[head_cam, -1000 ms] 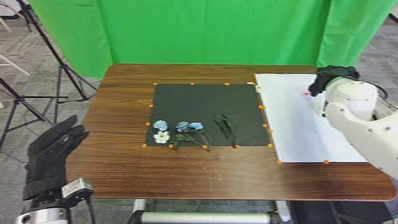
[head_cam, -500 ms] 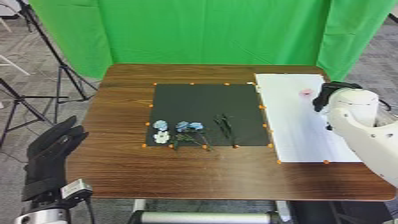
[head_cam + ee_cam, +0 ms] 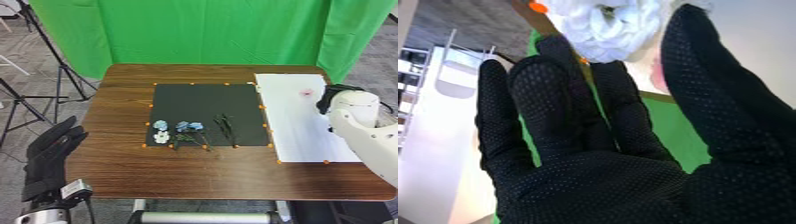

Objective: Arrange flowers

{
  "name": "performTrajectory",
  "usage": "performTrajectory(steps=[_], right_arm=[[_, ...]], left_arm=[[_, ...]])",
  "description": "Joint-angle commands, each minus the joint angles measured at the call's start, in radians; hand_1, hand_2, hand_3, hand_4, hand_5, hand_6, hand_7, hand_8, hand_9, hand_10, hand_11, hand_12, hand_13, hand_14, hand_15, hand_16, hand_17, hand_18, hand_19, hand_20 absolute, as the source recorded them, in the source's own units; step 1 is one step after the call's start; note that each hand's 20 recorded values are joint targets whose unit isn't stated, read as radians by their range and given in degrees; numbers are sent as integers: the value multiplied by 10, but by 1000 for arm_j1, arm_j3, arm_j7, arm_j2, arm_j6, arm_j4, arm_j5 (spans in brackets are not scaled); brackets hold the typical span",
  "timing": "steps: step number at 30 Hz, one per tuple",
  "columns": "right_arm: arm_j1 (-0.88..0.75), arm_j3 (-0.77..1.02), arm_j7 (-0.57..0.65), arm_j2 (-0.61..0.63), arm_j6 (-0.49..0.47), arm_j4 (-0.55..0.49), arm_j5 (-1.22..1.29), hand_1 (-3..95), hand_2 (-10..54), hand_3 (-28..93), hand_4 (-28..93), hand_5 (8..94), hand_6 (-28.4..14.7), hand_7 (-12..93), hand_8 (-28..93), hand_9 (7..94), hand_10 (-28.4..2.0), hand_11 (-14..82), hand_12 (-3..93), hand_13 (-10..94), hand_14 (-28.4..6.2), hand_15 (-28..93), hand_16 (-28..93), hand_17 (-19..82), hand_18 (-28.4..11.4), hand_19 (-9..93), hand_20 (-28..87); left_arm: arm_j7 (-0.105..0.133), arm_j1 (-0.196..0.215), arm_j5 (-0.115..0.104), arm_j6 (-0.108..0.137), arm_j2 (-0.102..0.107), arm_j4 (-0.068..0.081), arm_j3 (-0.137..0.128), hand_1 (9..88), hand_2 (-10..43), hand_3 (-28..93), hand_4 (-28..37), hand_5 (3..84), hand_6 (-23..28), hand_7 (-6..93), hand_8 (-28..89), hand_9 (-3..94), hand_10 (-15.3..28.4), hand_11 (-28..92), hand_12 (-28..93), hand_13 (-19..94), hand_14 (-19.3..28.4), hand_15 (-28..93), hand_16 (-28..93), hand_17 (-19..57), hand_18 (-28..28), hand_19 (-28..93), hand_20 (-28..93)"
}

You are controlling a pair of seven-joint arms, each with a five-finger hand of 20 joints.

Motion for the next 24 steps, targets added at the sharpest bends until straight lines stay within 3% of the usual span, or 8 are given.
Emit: performTrajectory(steps=[1,2,6,11,14,17,21,24], right_arm=[[-22,-3,14,5,34,9,9,384,-95,860,-281,506,-61,196,-117,582,-176,249,168,629,-113,844,134,131,-206,709,95],[-25,-6,13,5,42,7,3,395,-95,856,-282,519,-52,210,-123,602,-166,261,167,636,-110,841,138,137,-203,712,94],[-21,-25,7,5,59,13,-13,421,-95,844,-282,572,-31,245,-134,658,-141,292,171,656,-99,833,147,151,-194,716,86],[-10,-62,16,14,108,18,-26,475,-95,780,-283,625,-21,302,-39,739,-96,214,272,680,-89,822,167,165,-188,727,70],[-5,-92,18,28,178,20,-32,522,-95,745,-282,691,-1,375,-19,834,-59,164,347,718,-71,812,182,186,-177,738,58],[-5,-99,5,32,191,20,-52,534,-95,740,-282,732,11,392,-12,878,-45,166,376,743,-61,802,198,201,-171,749,48],[8,-132,26,50,252,10,-31,541,-95,743,-283,758,12,371,4,894,-36,181,388,762,-55,801,202,210,-167,757,44],[23,-153,37,57,300,5,-23,542,-95,745,-283,768,11,359,16,901,-31,190,392,772,-53,800,206,214,-166,764,40]], left_arm=[[10,10,-9,9,7,-6,2,270,30,841,-159,409,101,180,-112,369,199,375,79,255,271,627,-158,-90,217,574,27],[16,11,-16,11,13,-6,5,270,30,842,-159,409,101,180,-112,370,199,375,79,255,272,627,-158,-90,217,574,27],[2,6,-1,3,-1,-5,1,271,31,840,-160,408,101,181,-112,370,198,376,80,255,272,627,-158,-90,217,574,27],[8,7,-8,6,6,-5,2,271,31,840,-160,408,101,181,-112,370,198,375,80,255,271,627,-158,-90,217,574,28],[-2,6,2,0,-5,-5,0,271,31,840,-161,409,101,180,-112,370,198,375,80,255,271,628,-158,-90,217,574,28],[-4,8,4,-3,-9,-5,-2,271,31,840,-160,409,101,180,-112,369,198,376,80,255,272,627,-158,-90,217,575,27],[9,9,-13,10,11,-6,4,270,31,841,-159,409,101,179,-112,369,198,375,80,255,272,627,-158,-90,217,575,28],[3,9,-6,6,2,-6,0,271,31,840,-160,409,101,180,-112,370,199,375,80,255,271,627,-158,-90,217,574,28]])
